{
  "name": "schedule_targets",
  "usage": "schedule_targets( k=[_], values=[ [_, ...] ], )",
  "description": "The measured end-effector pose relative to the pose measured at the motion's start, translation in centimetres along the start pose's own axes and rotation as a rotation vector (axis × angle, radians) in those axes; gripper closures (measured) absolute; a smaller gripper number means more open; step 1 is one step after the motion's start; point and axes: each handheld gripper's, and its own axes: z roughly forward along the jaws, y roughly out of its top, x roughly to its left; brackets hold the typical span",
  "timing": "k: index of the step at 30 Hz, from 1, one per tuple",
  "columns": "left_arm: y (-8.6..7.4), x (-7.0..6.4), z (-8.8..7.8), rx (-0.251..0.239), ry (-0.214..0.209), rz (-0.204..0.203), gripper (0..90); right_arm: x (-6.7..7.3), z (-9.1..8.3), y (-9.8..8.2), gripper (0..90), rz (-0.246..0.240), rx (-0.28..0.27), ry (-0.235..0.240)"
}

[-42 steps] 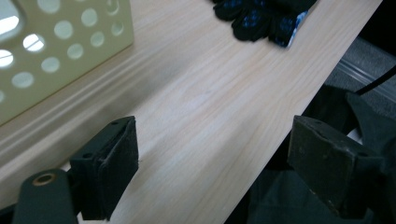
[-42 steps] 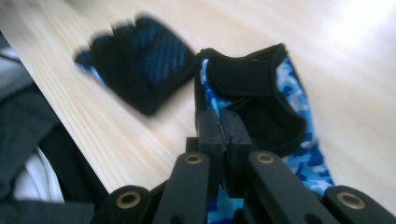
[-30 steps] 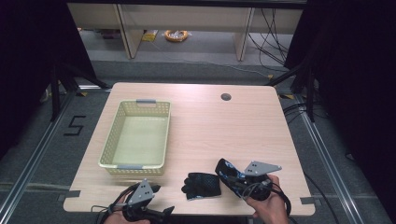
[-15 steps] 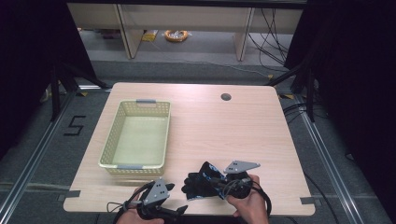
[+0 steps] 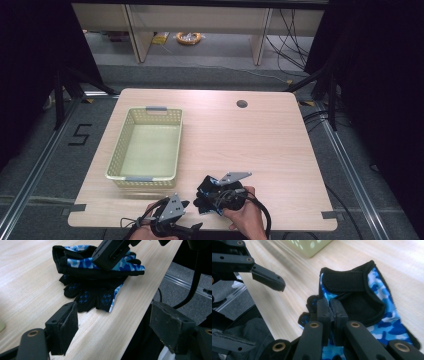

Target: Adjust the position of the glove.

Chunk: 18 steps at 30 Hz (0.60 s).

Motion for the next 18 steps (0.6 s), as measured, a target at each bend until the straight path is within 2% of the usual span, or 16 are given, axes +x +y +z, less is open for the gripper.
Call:
schedule_targets(
  k=[1,2,3,4,5,6,7,8,9,10,12,13,15,16,17,18],
  values=[
    [-0.1,0.0,0.2,0.008,0.004,-0.021,22.3,0.0,0.3,-0.1,85.4,0.002,-0.004,-0.002],
    [-0.1,0.2,0.1,0.030,0.000,0.000,22.4,-0.2,0.4,-0.2,82.3,0.011,0.018,0.008],
    [-0.1,0.2,0.2,0.023,0.000,0.002,22.6,-0.2,0.5,-0.3,80.5,0.008,0.011,0.007],
    [-0.2,0.1,0.4,0.014,-0.004,-0.020,22.7,-0.2,0.7,-0.4,78.0,0.013,-0.005,0.009],
    [-0.2,0.1,0.6,0.009,-0.012,-0.020,22.8,-0.2,0.5,-0.3,74.2,0.011,0.011,0.015],
    [-0.2,0.0,0.6,0.021,-0.013,-0.029,22.8,-0.2,0.4,-0.2,71.0,0.010,-0.001,0.019],
    [-0.2,0.1,0.6,0.041,-0.008,-0.019,22.8,-0.3,0.2,-0.1,68.7,-0.001,-0.006,0.025],
    [-0.1,0.1,0.6,0.044,-0.003,-0.016,22.7,-0.2,-0.1,0.1,67.5,-0.017,-0.028,0.000],
    [-0.1,0.0,0.8,0.020,-0.013,-0.019,22.7,-0.2,-0.5,0.3,66.2,-0.052,-0.030,-0.026],
    [0.0,-0.1,0.8,0.037,-0.018,-0.028,22.7,-0.4,-1.1,0.5,66.0,-0.079,-0.029,-0.037],
    [0.1,-0.4,1.3,0.020,-0.021,-0.038,22.6,-0.9,-1.8,0.7,65.9,-0.067,-0.074,-0.052],
    [0.2,-0.5,1.5,0.020,-0.019,-0.032,22.5,-1.5,-2.3,0.9,65.4,-0.093,-0.051,-0.066],
    [0.4,-0.8,1.9,0.026,-0.027,-0.032,22.3,-2.8,-2.4,1.0,63.4,-0.116,-0.057,-0.122],
    [0.6,-1.1,2.3,0.017,-0.030,-0.037,22.2,-3.1,-2.4,1.1,62.7,-0.102,-0.051,-0.116],
    [0.7,-1.1,2.4,0.023,-0.029,-0.031,22.1,-4.0,-2.2,1.1,61.7,-0.118,-0.047,-0.098],
    [0.9,-1.3,2.6,0.027,-0.030,-0.021,22.1,-4.3,-2.2,1.2,61.1,-0.098,-0.039,-0.075]
  ],
)
